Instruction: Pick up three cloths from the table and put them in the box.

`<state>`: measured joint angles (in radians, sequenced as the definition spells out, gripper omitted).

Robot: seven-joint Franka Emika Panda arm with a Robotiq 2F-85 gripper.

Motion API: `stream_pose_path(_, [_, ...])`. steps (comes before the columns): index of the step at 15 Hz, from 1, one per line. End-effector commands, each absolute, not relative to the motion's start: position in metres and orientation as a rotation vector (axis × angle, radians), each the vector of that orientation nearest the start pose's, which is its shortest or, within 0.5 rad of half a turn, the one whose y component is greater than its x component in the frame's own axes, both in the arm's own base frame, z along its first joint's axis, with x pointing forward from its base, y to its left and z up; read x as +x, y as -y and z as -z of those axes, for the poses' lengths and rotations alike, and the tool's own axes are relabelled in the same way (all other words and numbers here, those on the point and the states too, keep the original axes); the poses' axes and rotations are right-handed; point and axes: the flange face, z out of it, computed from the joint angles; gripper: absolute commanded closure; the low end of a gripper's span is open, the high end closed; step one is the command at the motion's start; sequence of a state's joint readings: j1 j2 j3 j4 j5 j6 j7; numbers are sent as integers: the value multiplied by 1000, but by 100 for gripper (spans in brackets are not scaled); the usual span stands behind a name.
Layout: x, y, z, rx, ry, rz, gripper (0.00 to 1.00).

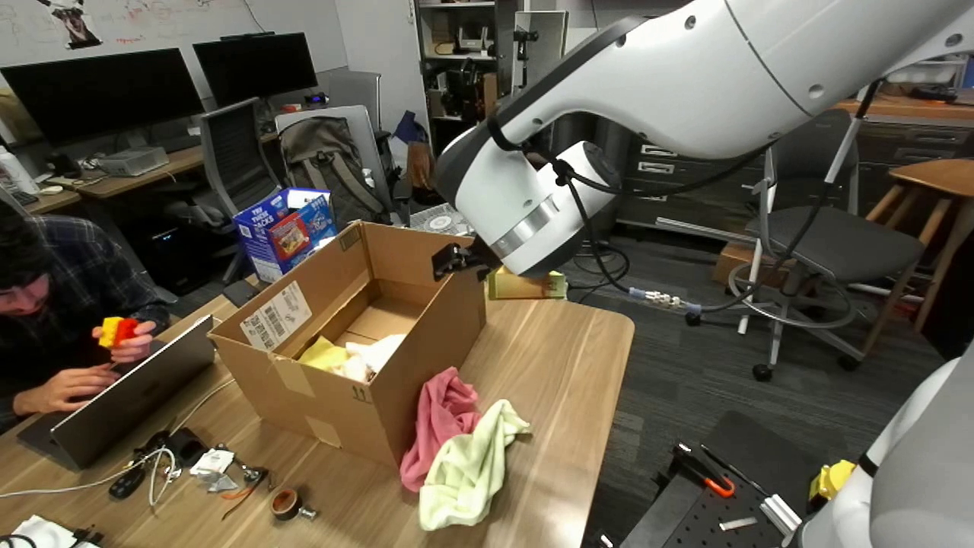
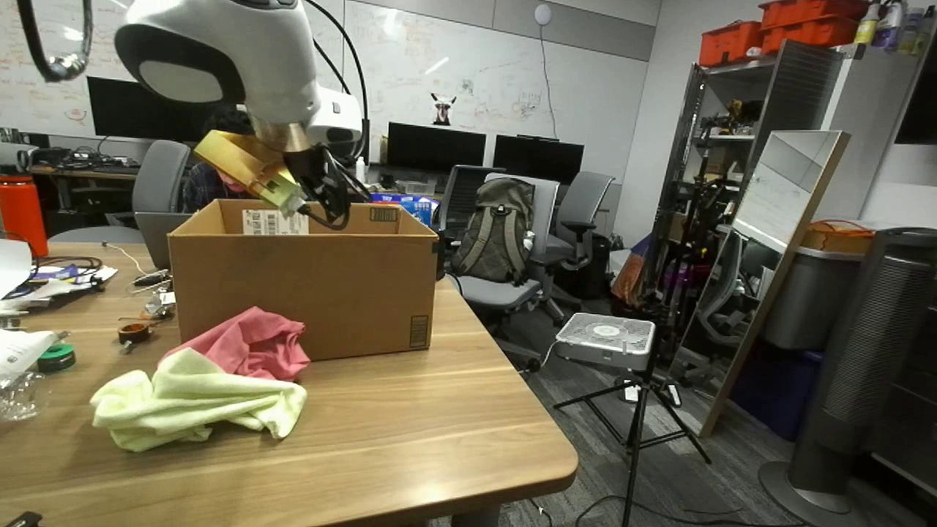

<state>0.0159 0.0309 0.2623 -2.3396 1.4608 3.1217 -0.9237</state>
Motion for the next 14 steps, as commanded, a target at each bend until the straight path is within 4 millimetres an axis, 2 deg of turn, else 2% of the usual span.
stream_pose_path(1, [487,-28,-367,-2647,-337,901,0])
stream_pose_path(6, [456,14,-341,-2790,-295,658,0])
stream_pose_path(9, [439,31,-331,-2908,-252,490,0])
stream_pose_path(11, [433,36,-339,-2993,-216,399,0])
stream_pose_path(14, [435,29,-365,-3089,-134,291,0])
